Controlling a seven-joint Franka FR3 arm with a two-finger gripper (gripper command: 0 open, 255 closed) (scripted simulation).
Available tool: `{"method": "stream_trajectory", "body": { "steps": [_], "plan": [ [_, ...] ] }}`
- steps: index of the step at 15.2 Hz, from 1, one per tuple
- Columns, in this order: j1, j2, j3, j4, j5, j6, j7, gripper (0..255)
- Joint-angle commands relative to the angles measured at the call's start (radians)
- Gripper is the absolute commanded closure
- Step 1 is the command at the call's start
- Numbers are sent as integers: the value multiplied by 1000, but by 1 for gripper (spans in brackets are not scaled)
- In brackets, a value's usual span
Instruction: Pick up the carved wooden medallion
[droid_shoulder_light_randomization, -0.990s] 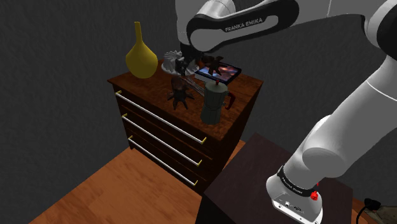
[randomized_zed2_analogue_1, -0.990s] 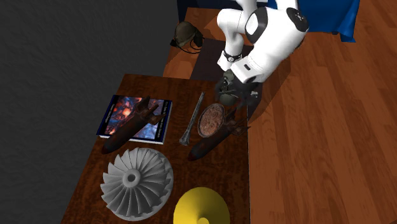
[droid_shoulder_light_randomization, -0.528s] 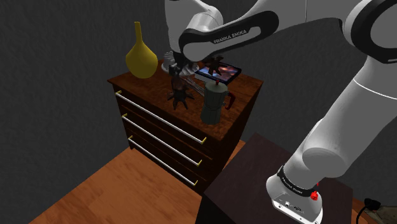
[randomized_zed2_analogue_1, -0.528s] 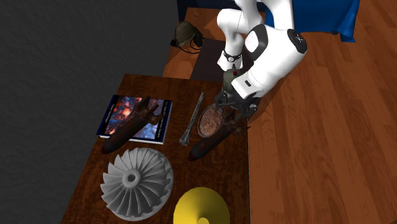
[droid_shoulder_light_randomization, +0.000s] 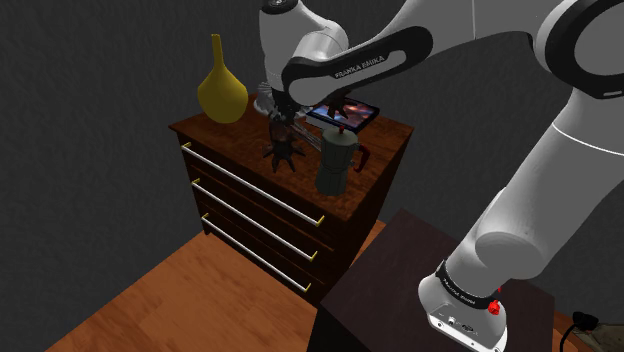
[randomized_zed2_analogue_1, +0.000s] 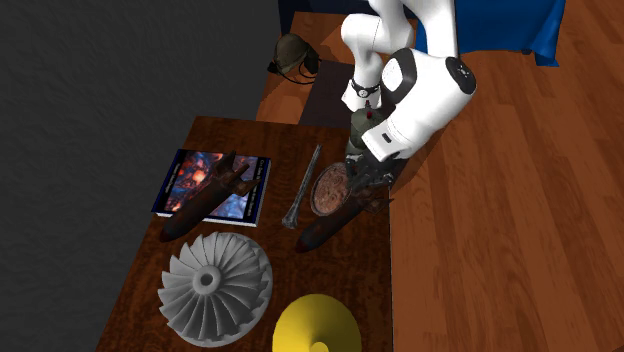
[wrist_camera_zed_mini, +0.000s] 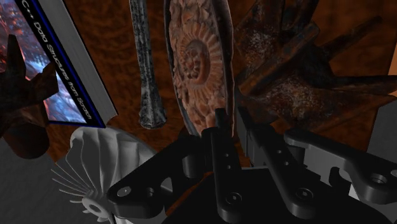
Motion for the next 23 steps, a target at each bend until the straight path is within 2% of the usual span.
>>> {"method": "stream_trajectory", "body": {
  "steps": [1,6,21,23],
  "plan": [
    [0,0,0,0,0,1,0,255],
    [1,1,1,2,0,-2,1,255],
    [5,-42,6,147,57,-171,-89,255],
    [5,-42,6,149,57,-173,-90,255]
  ]
}}
